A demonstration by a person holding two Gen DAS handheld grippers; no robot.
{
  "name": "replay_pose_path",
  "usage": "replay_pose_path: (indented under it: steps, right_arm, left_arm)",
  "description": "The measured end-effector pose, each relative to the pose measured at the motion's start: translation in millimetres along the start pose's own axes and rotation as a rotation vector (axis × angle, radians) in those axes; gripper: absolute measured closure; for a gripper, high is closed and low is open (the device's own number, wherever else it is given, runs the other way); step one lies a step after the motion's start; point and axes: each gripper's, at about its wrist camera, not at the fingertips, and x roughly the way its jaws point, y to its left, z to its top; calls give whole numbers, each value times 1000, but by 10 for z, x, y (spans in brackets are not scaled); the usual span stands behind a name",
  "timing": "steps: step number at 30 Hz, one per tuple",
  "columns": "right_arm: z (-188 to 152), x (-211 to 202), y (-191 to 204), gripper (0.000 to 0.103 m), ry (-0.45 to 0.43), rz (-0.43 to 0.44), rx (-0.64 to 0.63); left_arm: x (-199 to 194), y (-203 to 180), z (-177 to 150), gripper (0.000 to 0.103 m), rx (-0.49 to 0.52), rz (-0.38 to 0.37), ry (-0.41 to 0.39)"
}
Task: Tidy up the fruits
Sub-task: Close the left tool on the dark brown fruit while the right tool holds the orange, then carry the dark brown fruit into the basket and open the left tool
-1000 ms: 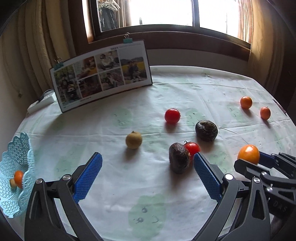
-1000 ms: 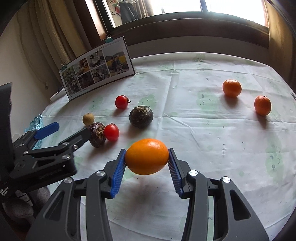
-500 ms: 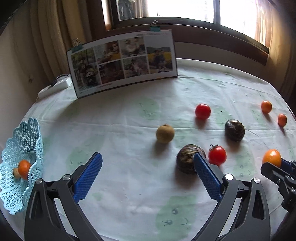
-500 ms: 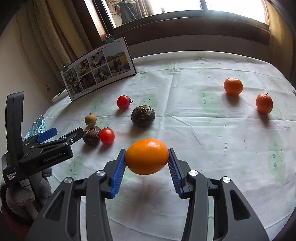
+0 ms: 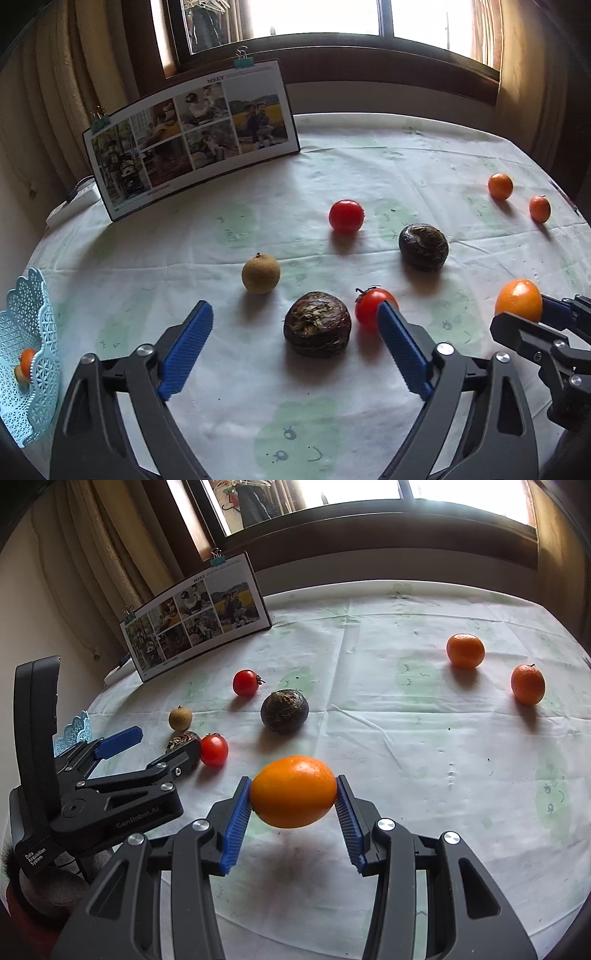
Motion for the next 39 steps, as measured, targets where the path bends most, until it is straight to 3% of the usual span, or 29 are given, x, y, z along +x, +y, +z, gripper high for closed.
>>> replay_pose_path:
  steps: [7,11,14,16,20,21,30,39]
  right_arm:
    - [2,5,4,57,1,2,0]
    - [-3,2,7,57,2,5,-2]
    - [-3,-5,8,57,0,7,-4]
    - [-1,-4,6,57,0,7,-4]
    - [1,0,8,57,2,8,-6]
    - [-2,2,10,57,3,8,-8]
    - [-13,18,6,57,2,10,-16]
    - [-46,40,58,57,2,12,-32]
  left_arm:
    - [-31,59,-55,21,-23,-71,33]
    - [-20,41,-83,22,-12,-67,34]
    - [30,25,-80,32,-4,-68,45]
    - [69,21,-81,46,-1,-76,59]
    - [125,62,-86,55,-22,-112,81]
    - [126,70,-84,62,-25,-116,81]
    - [-27,116,-108,63,-54,-113,44]
    - [-428,429,-150,63,-109,23,-52]
